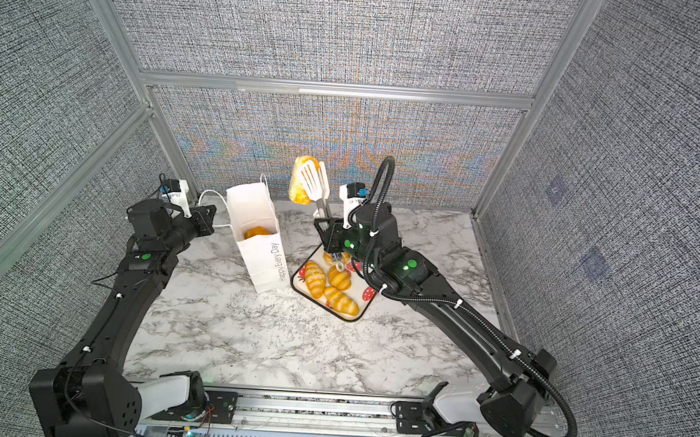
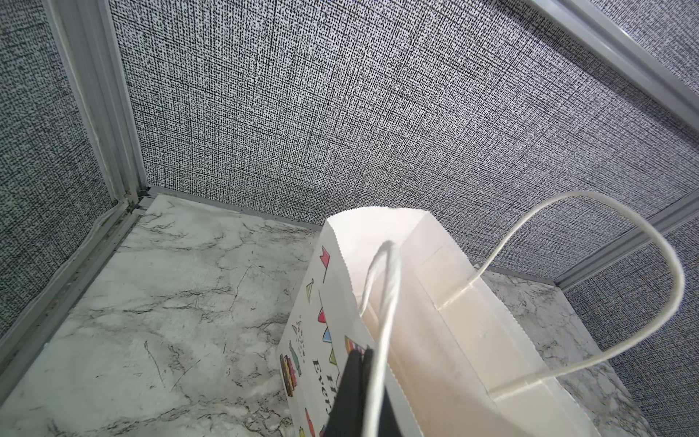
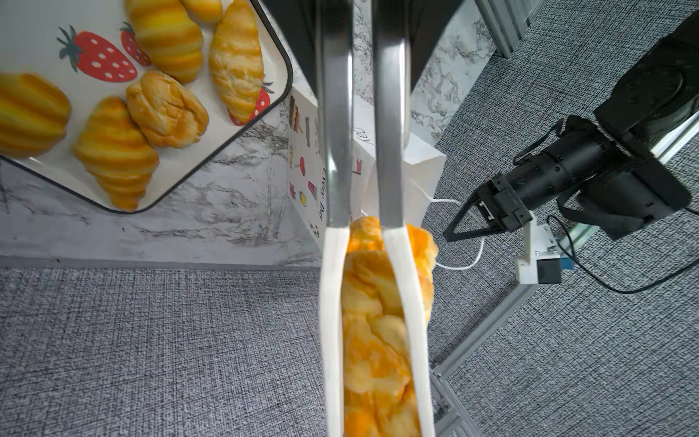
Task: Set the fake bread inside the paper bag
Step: 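Lift the puff pastry with the tongs and carry it over the bag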
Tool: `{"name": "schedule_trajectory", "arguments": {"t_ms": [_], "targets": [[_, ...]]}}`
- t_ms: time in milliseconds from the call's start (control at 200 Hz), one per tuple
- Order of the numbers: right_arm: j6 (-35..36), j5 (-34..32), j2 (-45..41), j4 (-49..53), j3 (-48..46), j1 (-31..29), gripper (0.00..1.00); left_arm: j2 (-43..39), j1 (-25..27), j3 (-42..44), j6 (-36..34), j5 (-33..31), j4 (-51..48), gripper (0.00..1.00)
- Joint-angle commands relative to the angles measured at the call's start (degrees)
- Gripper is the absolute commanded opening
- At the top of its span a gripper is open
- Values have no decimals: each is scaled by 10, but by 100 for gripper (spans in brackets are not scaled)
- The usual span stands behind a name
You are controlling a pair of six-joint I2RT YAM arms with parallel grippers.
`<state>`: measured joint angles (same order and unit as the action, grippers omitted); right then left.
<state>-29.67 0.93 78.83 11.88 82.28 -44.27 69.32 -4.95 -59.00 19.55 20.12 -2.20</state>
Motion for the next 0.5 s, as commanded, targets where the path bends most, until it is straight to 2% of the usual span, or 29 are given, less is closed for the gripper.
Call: {"name": "schedule_trajectory", "arguments": {"t_ms": [0,495], "targets": [[31,3,19,-30,28,-13,27,-1,0,4,2,7,17,0],[87,13,138,10,166,-88,27,-1,0,4,2,8,17,0]]}}
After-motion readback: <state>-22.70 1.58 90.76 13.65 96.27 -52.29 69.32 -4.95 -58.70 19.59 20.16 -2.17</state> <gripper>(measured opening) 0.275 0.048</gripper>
